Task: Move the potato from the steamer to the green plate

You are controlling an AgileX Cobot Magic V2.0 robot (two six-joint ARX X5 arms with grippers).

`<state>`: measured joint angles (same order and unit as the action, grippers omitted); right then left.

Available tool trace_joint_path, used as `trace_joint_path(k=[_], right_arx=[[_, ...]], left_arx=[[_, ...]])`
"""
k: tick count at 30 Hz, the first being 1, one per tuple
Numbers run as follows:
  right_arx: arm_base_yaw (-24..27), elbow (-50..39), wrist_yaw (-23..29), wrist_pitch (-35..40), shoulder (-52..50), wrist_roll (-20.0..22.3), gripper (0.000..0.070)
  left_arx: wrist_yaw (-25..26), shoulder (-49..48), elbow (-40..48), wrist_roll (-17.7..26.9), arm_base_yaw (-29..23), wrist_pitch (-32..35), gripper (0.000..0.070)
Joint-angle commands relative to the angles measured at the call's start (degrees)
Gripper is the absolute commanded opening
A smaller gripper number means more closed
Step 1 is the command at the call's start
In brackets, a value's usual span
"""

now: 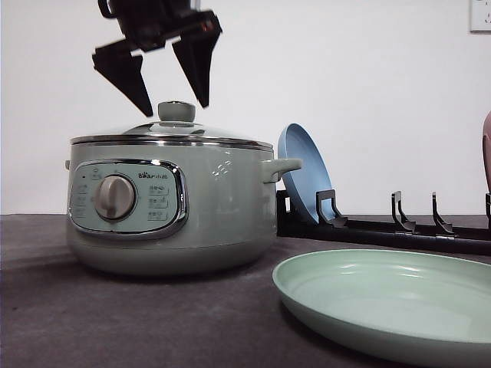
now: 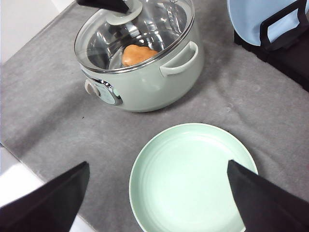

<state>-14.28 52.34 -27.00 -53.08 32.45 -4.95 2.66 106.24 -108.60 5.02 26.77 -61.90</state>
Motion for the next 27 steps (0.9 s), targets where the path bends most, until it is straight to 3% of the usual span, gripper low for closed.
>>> trace_joint_path(k=[1,5,11,17,21,27], right_arx=[[-0.2,0.4,-0.2,0.3,0.3,-0.7,0.0579],[-0.2,0.4,-0.2,0.3,0.3,-0.7,0.0579],[-0.2,0.4,-0.2,0.3,0.3,-0.9,0.0579],[-0.2,0.4,-0.2,0.3,0.3,-0.9,0.0579],[-0.2,0.4,-0.2,0.3,0.3,-1.1,0.0579],[-0.2,0.4,-0.2,0.3,0.3,-1.8,0.0579]], left_arx=[[-0.2,2.0,-1.9,0.2,0.5,0.4,0.0655],[-0.2,2.8,-1.9,0.3,0.7,0.6,0.0548],[-1.6,2.8,-1.9,0.0,1.0,0.5,0.0534],[-2.2,2.8,-2.3,-0.1,1.4,0.2,0.0408],[-2.2,2.8,-3.1,-0.2,1.4,-0.1,0.0295],[-2.2,2.8,-3.4,-0.1,1.4,-1.4,0.0042]])
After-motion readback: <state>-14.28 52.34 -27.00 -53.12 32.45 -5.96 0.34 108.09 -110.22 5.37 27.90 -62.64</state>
